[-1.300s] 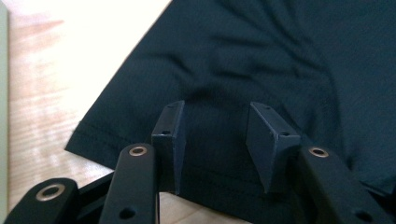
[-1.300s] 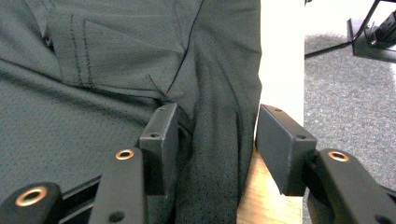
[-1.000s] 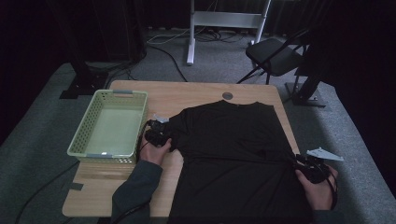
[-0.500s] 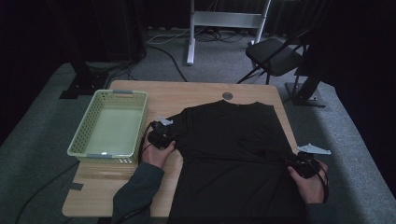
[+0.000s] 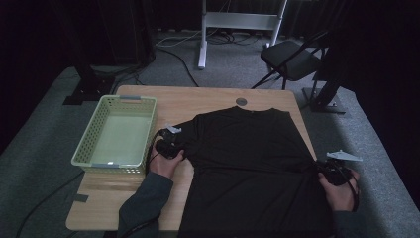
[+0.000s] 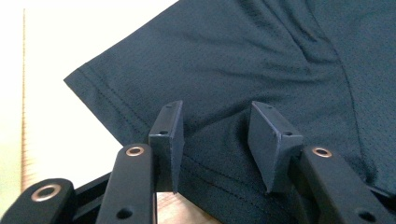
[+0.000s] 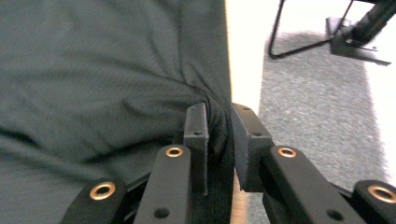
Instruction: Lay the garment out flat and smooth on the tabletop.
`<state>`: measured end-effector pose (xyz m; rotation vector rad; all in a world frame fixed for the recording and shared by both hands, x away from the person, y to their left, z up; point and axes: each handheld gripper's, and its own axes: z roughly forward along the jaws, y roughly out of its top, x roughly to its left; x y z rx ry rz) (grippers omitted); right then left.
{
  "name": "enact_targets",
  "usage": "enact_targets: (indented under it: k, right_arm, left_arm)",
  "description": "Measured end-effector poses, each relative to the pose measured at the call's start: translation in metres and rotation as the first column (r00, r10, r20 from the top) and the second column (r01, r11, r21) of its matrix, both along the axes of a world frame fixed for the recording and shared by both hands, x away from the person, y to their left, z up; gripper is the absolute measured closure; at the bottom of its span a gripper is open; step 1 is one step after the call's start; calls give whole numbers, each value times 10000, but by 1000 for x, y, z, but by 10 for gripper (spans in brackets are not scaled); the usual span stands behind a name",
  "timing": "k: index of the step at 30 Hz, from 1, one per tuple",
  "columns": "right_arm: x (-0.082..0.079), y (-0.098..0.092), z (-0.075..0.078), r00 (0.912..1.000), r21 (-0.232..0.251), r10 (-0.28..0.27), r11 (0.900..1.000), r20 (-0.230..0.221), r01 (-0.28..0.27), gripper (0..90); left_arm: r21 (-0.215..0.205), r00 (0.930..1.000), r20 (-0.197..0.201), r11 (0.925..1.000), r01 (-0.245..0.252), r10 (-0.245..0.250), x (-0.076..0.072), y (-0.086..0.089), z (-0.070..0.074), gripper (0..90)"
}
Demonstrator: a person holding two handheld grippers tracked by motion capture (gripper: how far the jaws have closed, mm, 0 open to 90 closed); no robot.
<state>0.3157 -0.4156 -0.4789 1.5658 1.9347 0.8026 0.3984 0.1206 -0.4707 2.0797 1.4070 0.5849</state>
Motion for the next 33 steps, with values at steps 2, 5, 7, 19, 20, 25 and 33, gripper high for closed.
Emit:
enact_targets:
  k: [2,5,7,19,20,25,33]
  right_arm:
    - [1,-9,2,9997,40,-252,9997,34,252,762]
    - [0,-16,7,9989,206,-428,9989,173,425,681]
    - [-5,-16,10,9987,374,-362,9987,360,348,659]
    - [-30,11,4,9977,773,679,9947,77,-683,663]
    - [-28,12,3,9977,713,681,9951,40,-682,665]
    - [-13,18,6,9977,847,658,9941,183,-672,649]
    - [9,33,1,9949,954,986,9908,-226,-961,575]
  left_arm:
    - [-60,10000,-44,10000,-76,76,1,1,0,568]
    - [-24,10000,56,10000,-72,72,-2,-1,2,570]
    - [-155,9999,168,9999,-21,23,-5,-1,5,568]
    - [-526,9969,573,9969,578,-548,-19,-13,19,547]
    - [-534,9968,550,9968,603,-573,-19,-14,18,547]
    - [-499,9965,403,9959,750,-731,-19,-20,11,544]
    - [-322,9950,205,9947,979,-973,-18,-28,0,539]
